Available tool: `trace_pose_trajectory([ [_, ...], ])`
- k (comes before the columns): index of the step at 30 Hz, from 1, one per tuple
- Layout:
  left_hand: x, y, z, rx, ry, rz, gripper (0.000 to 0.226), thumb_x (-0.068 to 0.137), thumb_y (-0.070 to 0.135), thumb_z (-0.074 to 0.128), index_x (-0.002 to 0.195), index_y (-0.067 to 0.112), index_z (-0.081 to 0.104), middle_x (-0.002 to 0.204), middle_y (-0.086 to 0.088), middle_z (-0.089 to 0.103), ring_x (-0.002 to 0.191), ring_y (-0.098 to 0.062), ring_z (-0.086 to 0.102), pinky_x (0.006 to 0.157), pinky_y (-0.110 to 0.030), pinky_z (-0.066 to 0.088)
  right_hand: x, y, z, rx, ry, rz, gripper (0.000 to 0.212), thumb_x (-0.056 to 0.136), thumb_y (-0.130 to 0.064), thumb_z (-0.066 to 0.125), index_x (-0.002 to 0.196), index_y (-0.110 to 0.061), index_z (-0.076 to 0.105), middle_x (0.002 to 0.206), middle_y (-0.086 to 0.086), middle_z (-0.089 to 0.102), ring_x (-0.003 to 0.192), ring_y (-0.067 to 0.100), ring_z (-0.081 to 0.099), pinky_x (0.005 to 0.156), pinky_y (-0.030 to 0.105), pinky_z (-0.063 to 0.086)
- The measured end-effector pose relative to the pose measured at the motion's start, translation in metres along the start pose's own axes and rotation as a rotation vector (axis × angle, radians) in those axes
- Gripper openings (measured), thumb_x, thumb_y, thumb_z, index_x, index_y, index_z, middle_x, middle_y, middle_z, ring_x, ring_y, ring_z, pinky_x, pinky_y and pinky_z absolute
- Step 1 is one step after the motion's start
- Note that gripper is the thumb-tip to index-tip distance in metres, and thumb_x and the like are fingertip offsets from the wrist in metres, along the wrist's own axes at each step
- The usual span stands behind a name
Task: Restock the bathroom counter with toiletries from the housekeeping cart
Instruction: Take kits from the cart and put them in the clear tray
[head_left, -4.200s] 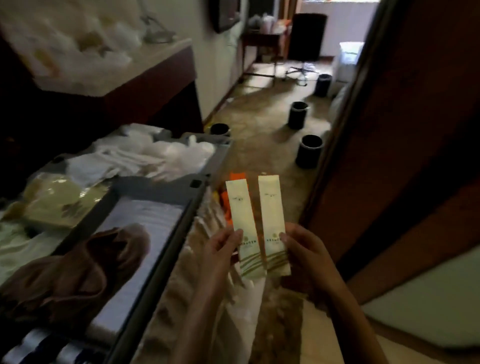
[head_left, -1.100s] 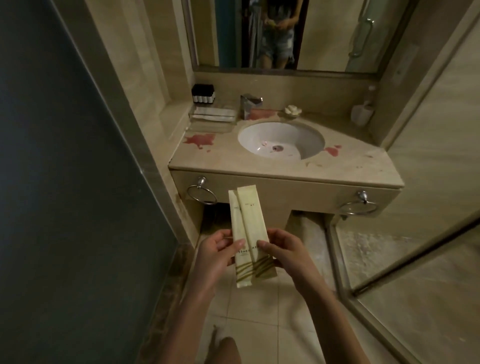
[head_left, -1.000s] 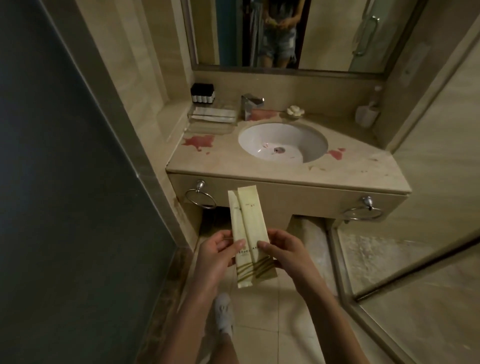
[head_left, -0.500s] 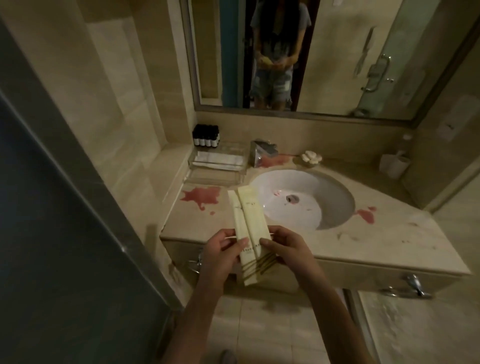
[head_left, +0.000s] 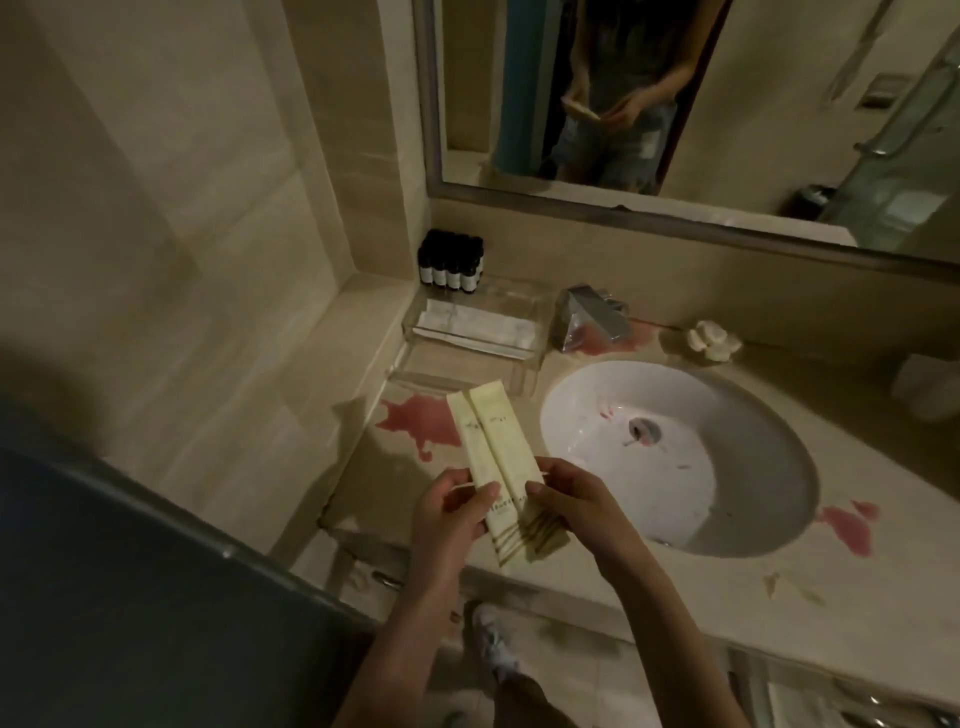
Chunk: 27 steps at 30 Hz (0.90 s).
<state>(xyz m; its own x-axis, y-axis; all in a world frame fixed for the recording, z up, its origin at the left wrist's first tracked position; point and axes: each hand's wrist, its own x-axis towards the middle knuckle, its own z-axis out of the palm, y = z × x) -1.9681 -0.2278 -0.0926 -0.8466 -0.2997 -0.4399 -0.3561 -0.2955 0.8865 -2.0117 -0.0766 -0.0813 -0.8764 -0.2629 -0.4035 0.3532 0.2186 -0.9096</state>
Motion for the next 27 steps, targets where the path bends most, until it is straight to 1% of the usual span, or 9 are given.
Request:
trace_pose_trajectory([
  [3,0.033,0.015,0.013,-0.066,0.069,0.005,0.02,0.084,0.006,0.069,0.102,0.015,0.064,0.1,-0.009,0.072,0.09,-0.022,0.07,0.068,-0.03,0.057,0.044,-0.019,-0.005,-0.032,-0.085,-0.034,0.025,0.097,-0.007,0.051,0.117,-0.013,0.063,0.097,0.009,0.069,0.076,0.01,0.065,0.065,0.016,0.052],
  [6,0.065,0.033,0.026,-0.188,0.116,-0.013,0.026,0.084,-0.001,0.066,0.109,0.001,0.059,0.101,-0.015,0.069,0.086,-0.021,0.069,0.058,-0.023,0.055,0.086,-0.04,-0.02,-0.056,-0.155,-0.053,0.026,0.097,-0.007,0.05,0.114,-0.02,0.064,0.096,0.005,0.069,0.082,0.011,0.065,0.07,0.015,0.052],
  [8,0.083,0.043,0.029,-0.242,0.159,-0.015,0.029,0.084,-0.001,0.066,0.111,0.0,0.057,0.103,-0.016,0.069,0.089,-0.025,0.069,0.058,-0.026,0.056,0.116,-0.052,-0.031,-0.096,-0.188,-0.074,0.027,0.098,-0.008,0.048,0.115,-0.023,0.063,0.095,0.002,0.069,0.086,0.015,0.067,0.072,0.017,0.053],
  [12,0.106,0.042,0.016,-0.124,0.306,0.01,0.022,0.087,0.003,0.066,0.108,0.005,0.059,0.101,-0.01,0.068,0.086,-0.02,0.067,0.06,-0.025,0.058,0.179,-0.068,-0.041,-0.193,-0.164,-0.126,0.028,0.099,-0.007,0.047,0.121,-0.016,0.062,0.098,0.001,0.067,0.081,0.009,0.062,0.068,0.01,0.049],
  [14,0.114,0.035,0.006,-0.115,0.362,-0.04,0.024,0.086,0.005,0.068,0.108,0.003,0.061,0.107,-0.016,0.069,0.088,-0.025,0.068,0.06,-0.03,0.057,0.208,-0.067,-0.036,-0.277,-0.183,-0.134,0.026,0.099,-0.018,0.052,0.122,-0.015,0.064,0.107,0.002,0.068,0.083,0.006,0.061,0.067,0.007,0.047],
  [17,0.124,0.03,-0.005,-0.201,0.396,-0.097,0.031,0.084,-0.001,0.067,0.114,-0.001,0.061,0.107,-0.019,0.068,0.093,-0.031,0.066,0.066,-0.035,0.054,0.253,-0.055,-0.023,-0.5,-0.23,-0.143,0.045,0.09,-0.039,0.064,0.127,-0.014,0.063,0.119,0.001,0.067,0.102,0.011,0.063,0.088,0.021,0.048],
  [19,0.129,0.034,-0.011,-0.222,0.407,-0.083,0.024,0.084,-0.004,0.065,0.107,0.002,0.065,0.098,-0.016,0.069,0.088,-0.028,0.066,0.063,-0.032,0.053,0.277,-0.043,-0.013,-0.702,-0.26,-0.142,0.058,0.084,-0.046,0.069,0.132,-0.014,0.059,0.127,0.005,0.064,0.113,0.019,0.061,0.097,0.031,0.045],
  [23,0.144,0.038,-0.018,-0.25,0.447,-0.081,0.021,0.084,-0.008,0.062,0.093,0.01,0.065,0.09,-0.013,0.067,0.084,-0.028,0.064,0.06,-0.03,0.052,0.295,-0.024,0.007,-0.921,-0.222,-0.156,0.063,0.086,-0.048,0.065,0.139,-0.018,0.05,0.128,0.013,0.056,0.112,0.027,0.058,0.095,0.035,0.046],
  [27,0.157,0.029,-0.017,-0.263,0.425,-0.092,0.021,0.083,-0.01,0.062,0.099,0.004,0.063,0.098,-0.019,0.066,0.091,-0.034,0.063,0.055,-0.029,0.054,0.298,-0.009,0.022,-0.934,-0.167,-0.203,0.057,0.091,-0.042,0.061,0.142,-0.018,0.047,0.126,0.011,0.046,0.109,0.027,0.056,0.092,0.033,0.046],
])
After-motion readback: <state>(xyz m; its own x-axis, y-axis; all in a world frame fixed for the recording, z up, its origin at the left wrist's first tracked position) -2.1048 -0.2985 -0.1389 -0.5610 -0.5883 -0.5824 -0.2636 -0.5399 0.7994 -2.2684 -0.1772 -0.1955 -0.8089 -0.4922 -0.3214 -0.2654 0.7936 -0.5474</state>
